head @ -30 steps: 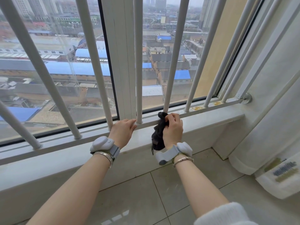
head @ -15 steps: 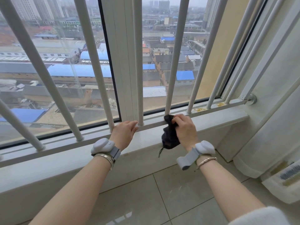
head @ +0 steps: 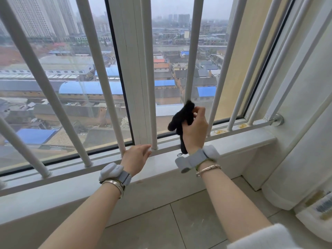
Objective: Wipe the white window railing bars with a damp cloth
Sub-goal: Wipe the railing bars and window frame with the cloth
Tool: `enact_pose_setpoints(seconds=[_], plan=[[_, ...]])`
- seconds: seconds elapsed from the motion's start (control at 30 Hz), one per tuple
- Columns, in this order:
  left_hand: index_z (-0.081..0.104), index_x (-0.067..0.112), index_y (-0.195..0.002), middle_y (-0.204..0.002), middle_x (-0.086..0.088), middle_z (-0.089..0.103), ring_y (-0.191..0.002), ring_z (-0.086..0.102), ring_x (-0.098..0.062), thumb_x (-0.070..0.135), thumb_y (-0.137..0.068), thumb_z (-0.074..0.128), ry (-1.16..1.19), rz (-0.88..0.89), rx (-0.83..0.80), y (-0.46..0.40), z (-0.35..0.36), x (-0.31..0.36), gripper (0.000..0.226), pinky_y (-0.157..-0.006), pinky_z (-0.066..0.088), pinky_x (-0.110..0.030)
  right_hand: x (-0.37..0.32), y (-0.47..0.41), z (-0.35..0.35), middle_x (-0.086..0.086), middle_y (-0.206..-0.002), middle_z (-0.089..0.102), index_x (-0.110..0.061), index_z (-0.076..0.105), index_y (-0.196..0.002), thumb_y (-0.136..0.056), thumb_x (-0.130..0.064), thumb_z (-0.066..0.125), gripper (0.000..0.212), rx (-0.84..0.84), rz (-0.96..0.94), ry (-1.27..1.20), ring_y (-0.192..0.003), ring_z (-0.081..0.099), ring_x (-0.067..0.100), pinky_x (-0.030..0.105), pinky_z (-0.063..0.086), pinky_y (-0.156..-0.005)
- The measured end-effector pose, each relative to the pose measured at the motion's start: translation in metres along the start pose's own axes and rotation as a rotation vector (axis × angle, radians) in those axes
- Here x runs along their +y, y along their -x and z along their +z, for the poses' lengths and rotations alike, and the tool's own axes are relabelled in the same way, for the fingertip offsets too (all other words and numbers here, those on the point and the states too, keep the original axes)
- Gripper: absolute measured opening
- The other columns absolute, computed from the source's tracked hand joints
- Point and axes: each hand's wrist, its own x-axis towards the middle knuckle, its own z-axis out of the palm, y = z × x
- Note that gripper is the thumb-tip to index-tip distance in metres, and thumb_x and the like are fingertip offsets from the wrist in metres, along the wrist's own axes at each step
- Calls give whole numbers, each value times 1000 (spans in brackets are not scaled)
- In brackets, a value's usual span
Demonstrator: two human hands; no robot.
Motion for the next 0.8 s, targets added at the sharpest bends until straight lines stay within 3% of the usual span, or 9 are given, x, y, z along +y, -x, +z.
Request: enact_pose_setpoints(seconds=[0.17, 0.3, 0.47, 0.53, 0.63, 0.7, 0.8], plan=[[51, 19, -130, -123, -1, 60, -112, 54, -19, 29, -96, 44, -22, -11, -38, 0, -1, 2, 36, -93, 42, -32, 41, 30, 3, 14, -95, 59, -3, 46, -105, -83, 1, 53, 23, -182, 108, 212, -87, 58, 34, 32, 40, -68], [45, 17, -134, -128, -1, 57, -120, 50, -18, 22, -94, 50, 162, -82, -82, -7, -16, 6, 41, -101, 37, -30, 19, 13, -3, 13, -91, 62, -2, 54, -99, -82, 3, 57, 18, -86, 31, 132, -86, 60, 30, 30, 45, -71], [49, 11, -128, -111, 3, 61, -103, 58, -11, 8, -90, 54, 529, 62, 243, -18, -74, 40, 38, -94, 46, -20, -33, -14, -23, 10, -99, 62, -5, 65, -98, -73, 8, 61, 29, 68, -264, 21, -90, 59, 24, 23, 45, -81], [53, 9, -122, -109, 3, 61, -100, 59, -9, 4, -89, 54, 542, 172, 411, -16, -106, 53, 34, -87, 46, -11, -54, -23, -28, 8, -103, 61, -8, 66, -101, -76, 4, 60, 29, 53, -342, 22, -95, 56, 23, 18, 40, -82], [59, 7, -113, -109, -1, 63, -96, 61, -11, -1, -87, 55, 421, 343, 680, -10, -156, 61, 27, -84, 46, -8, -86, -38, -26, 6, -101, 62, -9, 65, -100, -80, 2, 59, 24, 51, -414, 16, -92, 50, 23, 10, 32, -80], [63, 7, -107, -107, -1, 62, -92, 61, -14, -4, -86, 54, 333, 430, 817, -12, -184, 58, 25, -83, 47, -11, -107, -49, -23, 5, -98, 61, -9, 64, -99, -82, 2, 58, 21, 83, -429, -20, -85, 52, 23, 11, 35, -79], [62, 8, -108, -112, -8, 59, -100, 57, -20, -1, -85, 54, 254, 490, 954, -22, -216, 54, 26, -85, 50, -29, -134, -60, -16, 7, -98, 58, -7, 62, -99, -83, 3, 58, 19, 131, -429, -78, -81, 57, 26, 29, 47, -71]])
